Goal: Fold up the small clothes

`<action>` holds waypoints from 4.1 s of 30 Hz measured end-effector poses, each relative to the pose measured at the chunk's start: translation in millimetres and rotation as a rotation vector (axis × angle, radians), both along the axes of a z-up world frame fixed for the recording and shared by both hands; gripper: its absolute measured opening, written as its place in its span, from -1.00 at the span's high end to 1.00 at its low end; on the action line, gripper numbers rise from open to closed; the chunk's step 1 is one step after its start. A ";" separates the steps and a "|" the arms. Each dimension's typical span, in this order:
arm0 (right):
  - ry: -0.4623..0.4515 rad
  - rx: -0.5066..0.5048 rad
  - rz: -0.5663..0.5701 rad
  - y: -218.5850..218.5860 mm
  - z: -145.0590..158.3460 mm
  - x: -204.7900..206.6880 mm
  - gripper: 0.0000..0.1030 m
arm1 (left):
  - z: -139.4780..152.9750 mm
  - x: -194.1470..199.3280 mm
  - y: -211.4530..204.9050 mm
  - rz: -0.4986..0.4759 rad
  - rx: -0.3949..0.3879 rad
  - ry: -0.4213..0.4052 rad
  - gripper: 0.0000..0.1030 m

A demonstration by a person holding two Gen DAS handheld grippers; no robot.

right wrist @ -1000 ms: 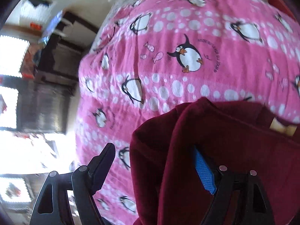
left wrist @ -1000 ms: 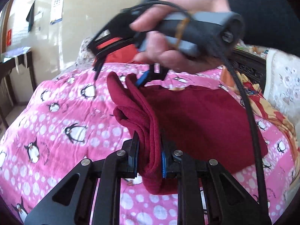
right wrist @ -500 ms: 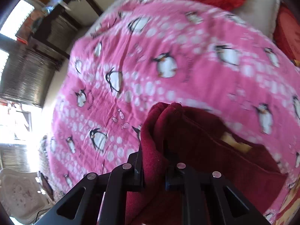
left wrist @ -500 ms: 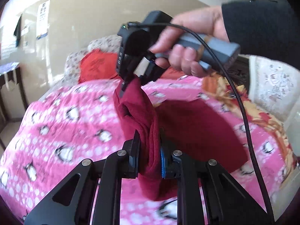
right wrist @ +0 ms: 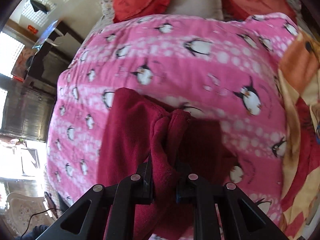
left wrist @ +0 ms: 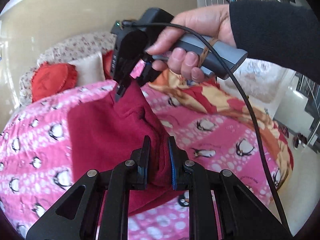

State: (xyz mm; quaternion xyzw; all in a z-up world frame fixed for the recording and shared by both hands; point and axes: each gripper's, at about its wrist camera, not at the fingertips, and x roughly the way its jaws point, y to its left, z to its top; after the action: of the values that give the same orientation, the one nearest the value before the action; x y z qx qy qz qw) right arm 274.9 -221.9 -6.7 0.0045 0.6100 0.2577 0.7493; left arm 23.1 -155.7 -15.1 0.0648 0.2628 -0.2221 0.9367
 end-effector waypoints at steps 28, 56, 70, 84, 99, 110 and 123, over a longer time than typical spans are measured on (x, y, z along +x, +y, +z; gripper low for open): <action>-0.658 0.015 0.292 -29.1 -76.5 -198.5 0.37 | -0.6 64.8 93.2 0.105 -0.297 0.288 0.65; -0.443 0.150 -0.064 -23.4 -52.3 -61.8 0.35 | -46.4 107.5 99.5 0.165 -0.215 0.334 0.13; -0.278 0.536 -0.249 -104.1 -92.7 -102.0 -0.87 | -84.5 121.1 146.5 0.059 -0.624 0.584 -0.47; -0.319 0.461 -0.146 -53.6 -106.8 -126.1 0.13 | -71.3 110.8 126.8 0.132 -0.499 0.484 0.00; -0.252 0.598 -0.014 88.2 -88.4 -135.9 0.19 | -48.6 68.4 244.2 0.368 -0.269 0.462 -0.09; -0.519 0.354 0.125 86.5 -21.0 -189.8 0.16 | -4.6 94.0 298.7 0.341 -0.446 0.311 -0.26; -0.658 0.045 0.325 142.9 -108.0 -150.9 0.07 | -70.1 186.5 263.0 0.445 -0.352 0.430 -0.25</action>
State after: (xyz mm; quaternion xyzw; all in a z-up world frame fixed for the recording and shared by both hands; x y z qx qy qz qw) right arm 124.0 -79.0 -114.8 -0.1593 0.3233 0.3743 0.8544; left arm 209.6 107.3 -85.2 -0.2047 0.4193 -0.0631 0.8822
